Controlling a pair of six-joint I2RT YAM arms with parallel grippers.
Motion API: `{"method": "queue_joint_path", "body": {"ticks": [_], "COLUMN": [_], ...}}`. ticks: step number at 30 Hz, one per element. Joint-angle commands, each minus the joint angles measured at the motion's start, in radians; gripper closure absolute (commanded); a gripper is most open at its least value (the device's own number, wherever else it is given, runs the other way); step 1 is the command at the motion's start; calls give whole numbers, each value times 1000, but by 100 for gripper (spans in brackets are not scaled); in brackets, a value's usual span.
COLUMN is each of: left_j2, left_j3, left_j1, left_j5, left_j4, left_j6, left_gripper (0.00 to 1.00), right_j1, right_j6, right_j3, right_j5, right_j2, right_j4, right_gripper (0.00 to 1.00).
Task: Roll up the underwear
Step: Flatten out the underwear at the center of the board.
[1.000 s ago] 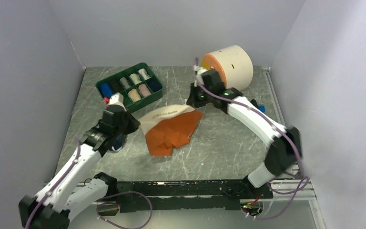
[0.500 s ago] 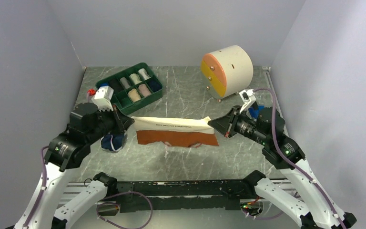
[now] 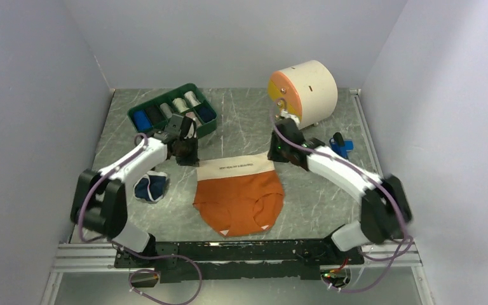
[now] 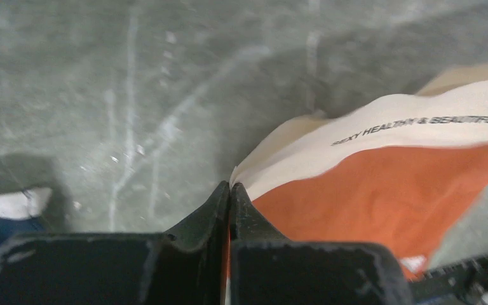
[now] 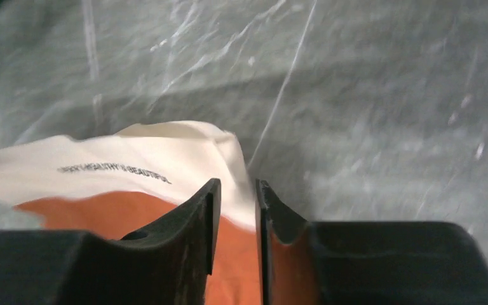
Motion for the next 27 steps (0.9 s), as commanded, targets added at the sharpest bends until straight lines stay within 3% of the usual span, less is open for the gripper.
{"method": "queue_joint_path", "body": {"ticks": [1, 4, 7, 17, 27], "left_j2": [108, 160, 176, 221, 238], "left_j3": [78, 67, 26, 30, 47], "left_j1": [80, 100, 103, 106, 108], "left_j5": [-77, -67, -36, -72, -44], "left_j4": [83, 86, 119, 101, 94], "left_j6": [74, 105, 122, 160, 180], "left_gripper": [95, 95, 95, 95, 95], "right_j1": [-13, -22, -48, -76, -68], "right_j6": [-133, -217, -252, -234, -243], "right_j3": [243, 250, 202, 237, 329], "right_j5": [115, 54, 10, -130, -138], "right_j2": [233, 239, 212, 388, 556], "right_j4": [14, 16, 26, 38, -3], "right_gripper": [54, 36, 31, 47, 47]}}
